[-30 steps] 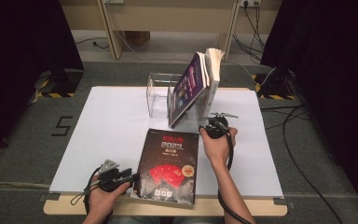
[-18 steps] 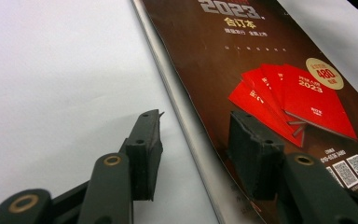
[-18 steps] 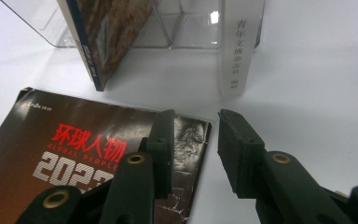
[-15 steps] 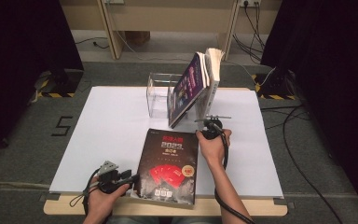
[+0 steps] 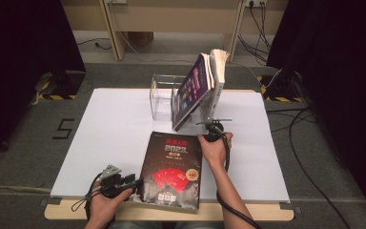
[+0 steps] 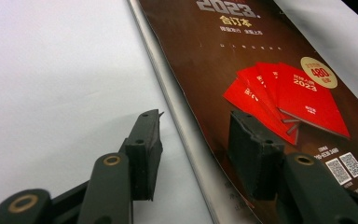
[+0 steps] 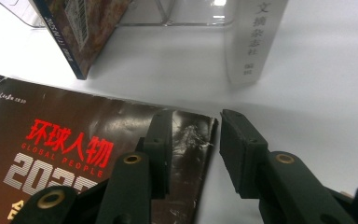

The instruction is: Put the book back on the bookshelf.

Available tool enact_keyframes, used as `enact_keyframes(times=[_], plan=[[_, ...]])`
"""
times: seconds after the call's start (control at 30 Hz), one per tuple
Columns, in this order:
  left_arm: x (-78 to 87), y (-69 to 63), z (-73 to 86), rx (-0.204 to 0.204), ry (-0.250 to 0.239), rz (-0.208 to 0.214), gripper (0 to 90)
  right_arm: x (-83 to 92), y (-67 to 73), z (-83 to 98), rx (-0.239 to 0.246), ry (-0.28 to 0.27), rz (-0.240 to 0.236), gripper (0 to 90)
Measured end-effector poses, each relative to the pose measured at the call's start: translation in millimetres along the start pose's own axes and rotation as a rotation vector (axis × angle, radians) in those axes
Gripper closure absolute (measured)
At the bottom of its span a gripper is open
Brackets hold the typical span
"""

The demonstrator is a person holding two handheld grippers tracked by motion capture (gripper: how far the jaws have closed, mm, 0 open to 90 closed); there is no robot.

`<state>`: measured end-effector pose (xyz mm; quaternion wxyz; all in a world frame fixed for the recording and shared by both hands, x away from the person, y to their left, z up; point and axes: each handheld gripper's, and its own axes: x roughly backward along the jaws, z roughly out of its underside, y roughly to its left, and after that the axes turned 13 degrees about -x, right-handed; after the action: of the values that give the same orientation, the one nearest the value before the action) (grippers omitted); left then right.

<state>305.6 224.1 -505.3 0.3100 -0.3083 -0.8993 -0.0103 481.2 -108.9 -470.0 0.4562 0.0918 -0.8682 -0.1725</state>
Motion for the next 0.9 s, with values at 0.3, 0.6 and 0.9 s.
enact_keyframes(times=[0.3,0.6,0.9], plan=[[-0.5,-2.0,0.0,0.0,0.003,0.017,54.6,-6.5,2.0,-2.7,-0.004,0.012,0.0,64.6],[-1.1,-4.6,0.2,-0.013,0.008,0.024,55.6,-10.7,-1.0,-4.0,-0.002,0.013,0.002,63.6],[-1.5,-7.5,0.6,-0.02,0.01,0.034,56.1,-13.7,1.1,-5.9,0.006,0.009,0.005,62.7]])
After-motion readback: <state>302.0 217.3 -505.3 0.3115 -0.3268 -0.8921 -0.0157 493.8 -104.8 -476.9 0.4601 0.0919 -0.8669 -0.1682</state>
